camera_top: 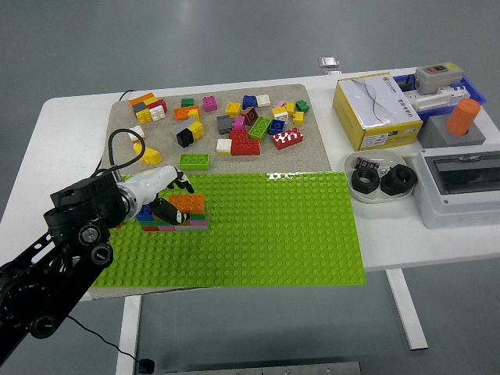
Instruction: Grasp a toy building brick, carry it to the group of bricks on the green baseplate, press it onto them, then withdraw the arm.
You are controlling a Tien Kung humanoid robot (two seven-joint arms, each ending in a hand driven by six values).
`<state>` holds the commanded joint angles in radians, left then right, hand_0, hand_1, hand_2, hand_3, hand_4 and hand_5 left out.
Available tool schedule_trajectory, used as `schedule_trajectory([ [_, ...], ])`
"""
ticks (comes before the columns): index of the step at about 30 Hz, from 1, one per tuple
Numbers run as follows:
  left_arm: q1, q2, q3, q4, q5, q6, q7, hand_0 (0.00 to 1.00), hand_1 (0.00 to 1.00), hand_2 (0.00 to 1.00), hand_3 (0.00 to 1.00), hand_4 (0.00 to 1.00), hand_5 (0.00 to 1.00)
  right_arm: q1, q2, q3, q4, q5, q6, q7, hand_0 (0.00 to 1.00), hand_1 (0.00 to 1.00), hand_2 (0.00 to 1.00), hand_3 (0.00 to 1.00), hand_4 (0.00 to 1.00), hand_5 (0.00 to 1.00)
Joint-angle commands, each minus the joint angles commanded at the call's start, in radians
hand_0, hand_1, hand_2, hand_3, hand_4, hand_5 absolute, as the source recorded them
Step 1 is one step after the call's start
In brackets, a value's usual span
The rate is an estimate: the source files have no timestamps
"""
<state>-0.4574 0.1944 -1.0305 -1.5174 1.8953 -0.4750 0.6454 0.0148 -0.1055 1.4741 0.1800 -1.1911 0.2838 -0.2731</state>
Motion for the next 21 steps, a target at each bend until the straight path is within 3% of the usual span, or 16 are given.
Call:
schedule_trajectory([
  [13, 0.002, 0.005, -0.004, -0.010, -0.007, -0.014, 0.000, 0.894, 0.861, 0.849, 0.748, 0.838, 0.136, -0.001, -0.001, 0.003, 0.000, -0.003, 0.001, -0.001, 0.717, 0.667, 0.704, 0.902, 0.743, 0.998],
  [21, 0.009, 0.040, -0.030, -0.081, -0.032, -0.027, 0.000, 0.898, 0.868, 0.857, 0.764, 0.877, 0.140, -0.002, -0.001, 0.007, 0.000, -0.003, 0.001, -0.003, 0.717, 0.667, 0.704, 0.901, 0.743, 0.998],
])
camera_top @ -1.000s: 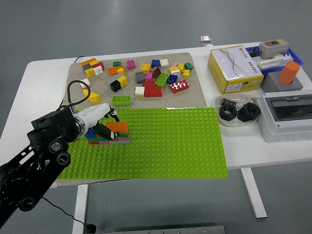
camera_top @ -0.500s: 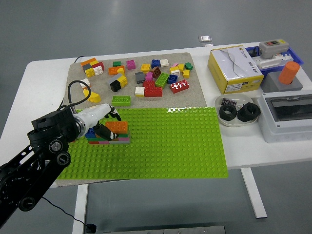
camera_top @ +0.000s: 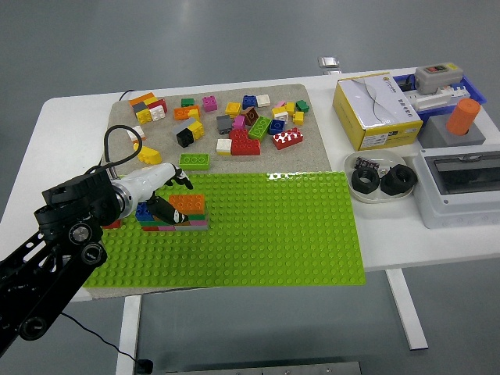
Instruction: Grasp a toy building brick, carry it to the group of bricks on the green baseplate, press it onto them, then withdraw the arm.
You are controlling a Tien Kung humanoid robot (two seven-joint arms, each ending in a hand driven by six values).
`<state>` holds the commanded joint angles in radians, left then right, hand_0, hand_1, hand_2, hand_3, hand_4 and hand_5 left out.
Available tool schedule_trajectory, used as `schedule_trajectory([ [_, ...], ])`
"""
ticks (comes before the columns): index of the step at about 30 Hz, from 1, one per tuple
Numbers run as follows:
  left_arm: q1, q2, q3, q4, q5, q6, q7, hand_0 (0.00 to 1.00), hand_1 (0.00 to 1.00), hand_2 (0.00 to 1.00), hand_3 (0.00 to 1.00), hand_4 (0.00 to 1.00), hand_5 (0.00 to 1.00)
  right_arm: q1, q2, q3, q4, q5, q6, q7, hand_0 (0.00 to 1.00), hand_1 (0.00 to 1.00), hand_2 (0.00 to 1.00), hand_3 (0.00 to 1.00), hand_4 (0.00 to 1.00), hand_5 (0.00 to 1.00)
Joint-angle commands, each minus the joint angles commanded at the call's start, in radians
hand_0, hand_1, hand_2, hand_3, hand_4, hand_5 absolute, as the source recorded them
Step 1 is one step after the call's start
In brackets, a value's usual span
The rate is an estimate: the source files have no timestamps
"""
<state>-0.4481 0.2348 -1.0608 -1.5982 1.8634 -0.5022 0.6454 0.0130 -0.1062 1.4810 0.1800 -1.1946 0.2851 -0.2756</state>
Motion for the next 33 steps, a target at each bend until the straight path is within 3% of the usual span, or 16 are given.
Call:
schedule_trajectory([
  [3, 0.015, 0.028, -0.029, -0.048, -0.019, 0.001, 0.000, 0.899, 0.868, 0.856, 0.730, 0.877, 0.140, -0.001, 0.001, 0.003, 0.000, -0.003, 0.000, -0.001, 0.717, 0.667, 0.704, 0.903, 0.741, 0.998],
  [7, 0.067, 0.088, -0.105, -0.137, -0.037, 0.031, -0.016, 0.899, 0.868, 0.856, 0.730, 0.877, 0.140, -0.005, 0.002, 0.006, 0.000, 0.003, 0.000, -0.002, 0.717, 0.667, 0.704, 0.903, 0.741, 0.998],
  [8, 0.076, 0.095, -0.118, -0.153, -0.034, 0.045, -0.028, 0.944, 0.883, 0.858, 0.589, 0.814, 0.138, -0.006, 0.002, 0.006, 0.000, 0.004, -0.001, -0.001, 0.717, 0.668, 0.703, 0.902, 0.740, 0.998],
  [9, 0.086, 0.101, -0.128, -0.165, -0.027, 0.064, -0.049, 0.944, 0.883, 0.858, 0.589, 0.814, 0.138, -0.006, 0.002, 0.008, 0.000, 0.001, 0.000, -0.002, 0.717, 0.668, 0.703, 0.902, 0.740, 0.998],
  [19, 0.149, 0.094, -0.074, -0.158, 0.050, 0.221, -0.236, 0.957, 0.889, 0.854, 0.558, 0.815, 0.158, 0.005, 0.008, 0.041, 0.000, -0.044, 0.004, -0.021, 0.717, 0.667, 0.705, 0.902, 0.740, 0.998],
  [20, 0.152, 0.097, -0.066, -0.157, 0.059, 0.232, -0.246, 0.972, 0.893, 0.856, 0.551, 0.846, 0.224, 0.006, 0.009, 0.044, 0.000, -0.047, 0.004, -0.023, 0.717, 0.669, 0.707, 0.902, 0.740, 0.998],
  [25, 0.156, 0.104, -0.034, -0.145, 0.086, 0.265, -0.274, 0.972, 0.893, 0.856, 0.551, 0.846, 0.224, 0.010, 0.011, 0.051, 0.000, -0.057, 0.004, -0.028, 0.717, 0.669, 0.707, 0.902, 0.740, 0.998],
  [26, 0.156, 0.105, -0.027, -0.142, 0.089, 0.269, -0.277, 0.979, 0.897, 0.859, 0.558, 0.870, 0.291, 0.010, 0.012, 0.052, 0.000, -0.059, 0.004, -0.029, 0.717, 0.670, 0.710, 0.902, 0.739, 0.998],
  [33, 0.159, 0.106, 0.011, -0.101, 0.097, 0.272, -0.277, 0.982, 0.897, 0.862, 0.558, 0.871, 0.291, 0.012, 0.011, 0.049, 0.000, -0.059, 0.003, -0.030, 0.719, 0.670, 0.711, 0.903, 0.739, 0.998],
])
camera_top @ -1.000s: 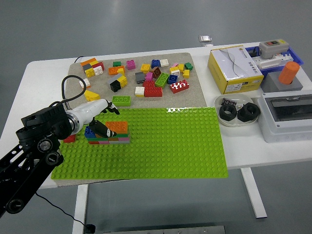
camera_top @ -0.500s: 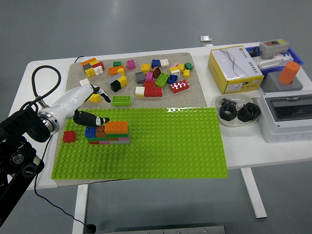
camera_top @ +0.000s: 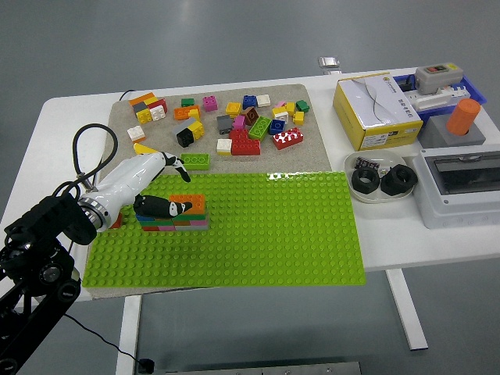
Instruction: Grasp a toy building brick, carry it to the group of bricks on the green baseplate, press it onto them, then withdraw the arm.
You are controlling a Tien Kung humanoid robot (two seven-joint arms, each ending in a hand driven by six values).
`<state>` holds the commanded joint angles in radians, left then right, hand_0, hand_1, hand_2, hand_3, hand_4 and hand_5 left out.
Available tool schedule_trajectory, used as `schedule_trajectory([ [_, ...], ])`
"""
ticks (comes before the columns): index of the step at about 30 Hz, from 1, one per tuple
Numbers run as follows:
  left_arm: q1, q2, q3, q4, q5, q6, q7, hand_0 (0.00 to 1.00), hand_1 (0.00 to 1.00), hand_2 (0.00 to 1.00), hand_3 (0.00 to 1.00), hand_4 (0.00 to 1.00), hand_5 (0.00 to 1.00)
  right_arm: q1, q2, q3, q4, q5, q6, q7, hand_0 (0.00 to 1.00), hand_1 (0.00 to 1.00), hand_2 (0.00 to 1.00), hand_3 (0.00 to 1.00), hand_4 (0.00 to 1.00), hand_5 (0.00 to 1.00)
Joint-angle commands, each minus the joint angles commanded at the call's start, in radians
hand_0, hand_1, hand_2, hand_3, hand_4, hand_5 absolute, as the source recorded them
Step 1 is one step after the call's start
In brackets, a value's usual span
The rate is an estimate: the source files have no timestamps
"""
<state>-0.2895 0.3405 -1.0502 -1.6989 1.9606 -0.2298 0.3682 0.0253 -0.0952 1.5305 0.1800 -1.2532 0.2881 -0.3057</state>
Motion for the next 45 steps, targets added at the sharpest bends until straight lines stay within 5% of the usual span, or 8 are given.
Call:
schedule_trajectory([
  [45, 0.017, -0.027, 0.020, 0.109, 0.019, -0.002, -0.003, 0.982, 0.911, 0.869, 0.556, 0.870, 0.326, 0.005, -0.001, -0.027, 0.000, 0.031, 0.000, 0.007, 0.722, 0.672, 0.715, 0.907, 0.725, 0.998],
])
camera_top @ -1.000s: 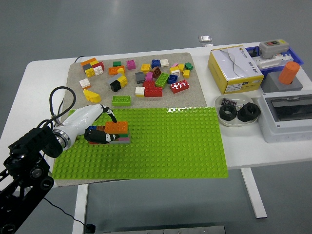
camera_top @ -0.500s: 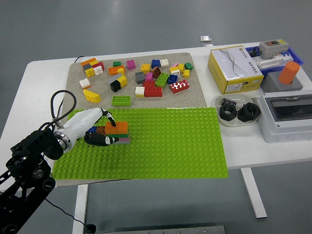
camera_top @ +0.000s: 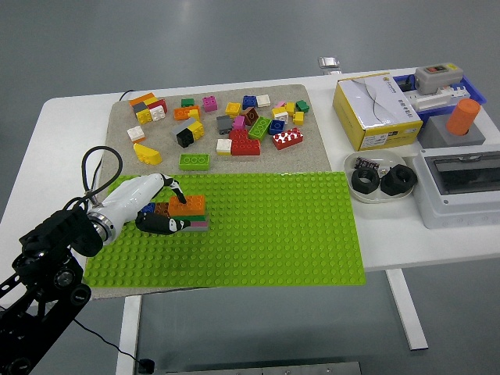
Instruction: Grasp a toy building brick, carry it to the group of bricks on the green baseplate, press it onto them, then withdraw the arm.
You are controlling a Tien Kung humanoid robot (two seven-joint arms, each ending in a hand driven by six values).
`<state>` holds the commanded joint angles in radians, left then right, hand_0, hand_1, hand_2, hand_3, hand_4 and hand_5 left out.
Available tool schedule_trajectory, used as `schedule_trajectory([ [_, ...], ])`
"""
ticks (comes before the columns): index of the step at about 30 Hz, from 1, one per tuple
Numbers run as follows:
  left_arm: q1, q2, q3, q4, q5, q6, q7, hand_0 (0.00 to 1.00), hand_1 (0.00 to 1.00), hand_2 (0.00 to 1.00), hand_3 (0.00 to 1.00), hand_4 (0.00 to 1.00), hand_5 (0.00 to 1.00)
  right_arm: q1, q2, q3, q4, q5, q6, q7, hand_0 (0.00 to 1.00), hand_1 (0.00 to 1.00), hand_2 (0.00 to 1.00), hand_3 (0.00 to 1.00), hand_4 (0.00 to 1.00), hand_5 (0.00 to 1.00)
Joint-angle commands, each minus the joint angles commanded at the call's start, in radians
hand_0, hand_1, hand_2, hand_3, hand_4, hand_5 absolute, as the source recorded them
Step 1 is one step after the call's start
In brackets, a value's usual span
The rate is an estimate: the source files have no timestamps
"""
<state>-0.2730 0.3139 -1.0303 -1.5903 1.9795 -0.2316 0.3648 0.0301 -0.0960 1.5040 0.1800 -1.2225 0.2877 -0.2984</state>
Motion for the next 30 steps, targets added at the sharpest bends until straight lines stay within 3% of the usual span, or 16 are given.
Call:
schedule_trajectory([
  [18, 0.002, 0.008, 0.022, -0.004, 0.035, 0.022, 0.018, 0.978, 0.912, 0.870, 0.555, 0.858, 0.317, 0.000, 0.002, 0.002, 0.000, 0.004, 0.000, -0.001, 0.724, 0.672, 0.716, 0.908, 0.723, 0.998],
  [30, 0.013, -0.001, 0.028, -0.009, 0.069, 0.054, 0.016, 0.968, 0.906, 0.863, 0.553, 0.832, 0.294, -0.001, 0.006, 0.003, 0.000, 0.006, 0.001, -0.005, 0.724, 0.672, 0.716, 0.908, 0.724, 0.998],
])
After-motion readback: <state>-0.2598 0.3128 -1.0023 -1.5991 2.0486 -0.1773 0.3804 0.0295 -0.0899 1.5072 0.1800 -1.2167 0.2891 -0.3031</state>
